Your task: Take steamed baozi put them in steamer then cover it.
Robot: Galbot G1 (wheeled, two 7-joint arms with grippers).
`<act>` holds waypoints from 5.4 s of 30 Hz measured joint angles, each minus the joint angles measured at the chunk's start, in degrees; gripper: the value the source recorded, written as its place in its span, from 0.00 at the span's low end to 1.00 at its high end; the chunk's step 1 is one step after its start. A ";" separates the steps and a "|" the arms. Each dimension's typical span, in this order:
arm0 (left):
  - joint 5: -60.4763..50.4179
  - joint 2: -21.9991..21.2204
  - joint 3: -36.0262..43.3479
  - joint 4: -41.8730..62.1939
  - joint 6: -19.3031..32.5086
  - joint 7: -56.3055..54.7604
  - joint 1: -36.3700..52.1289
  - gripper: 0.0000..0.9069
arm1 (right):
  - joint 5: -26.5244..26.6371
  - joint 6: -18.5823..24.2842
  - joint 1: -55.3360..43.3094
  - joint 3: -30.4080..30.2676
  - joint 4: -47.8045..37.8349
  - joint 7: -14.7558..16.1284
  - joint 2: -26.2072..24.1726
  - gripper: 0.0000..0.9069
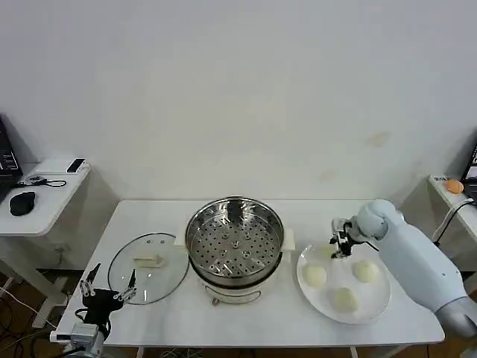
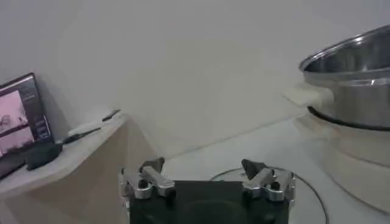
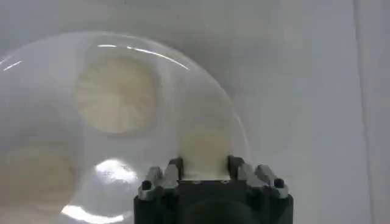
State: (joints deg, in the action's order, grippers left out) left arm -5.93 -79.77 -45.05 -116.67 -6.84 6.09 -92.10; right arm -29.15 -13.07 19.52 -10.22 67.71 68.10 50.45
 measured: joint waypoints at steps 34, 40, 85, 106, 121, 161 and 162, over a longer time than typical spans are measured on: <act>-0.09 0.00 -1.68 -0.73 -0.17 -0.34 -0.32 1.00 | 19.19 13.20 -31.27 -16.86 0.55 8.57 12.09 0.43; -0.66 -0.32 -1.69 -0.55 -0.21 -0.14 -0.59 1.00 | 19.74 22.45 -34.43 -20.80 0.75 8.95 15.19 0.43; -2.78 -3.28 -2.78 1.92 -0.62 0.21 -2.04 1.00 | -5.09 46.72 -28.48 -29.59 -2.54 3.37 25.16 0.54; -2.85 -3.31 -2.87 2.44 -0.60 0.19 -1.71 1.00 | -5.35 46.27 -28.11 -29.68 -4.26 2.79 25.88 1.00; -2.74 -2.49 -2.74 2.46 -0.63 0.51 -1.75 1.00 | 6.14 37.16 -31.82 -27.66 7.95 1.87 15.38 1.00; -2.92 -1.30 0.65 -1.01 -2.82 -0.40 -3.24 1.00 | 21.84 -15.25 -19.48 -25.50 15.17 6.01 -9.50 1.00; -2.99 -1.27 0.74 -0.83 -2.82 -0.43 -3.09 1.00 | 21.55 -15.42 -18.84 -25.57 15.02 5.90 -9.39 1.00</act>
State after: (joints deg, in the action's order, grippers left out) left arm -8.92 -81.04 -44.31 -117.50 -9.67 5.66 -95.19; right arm -7.60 -28.49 0.68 -35.78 82.73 74.00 41.06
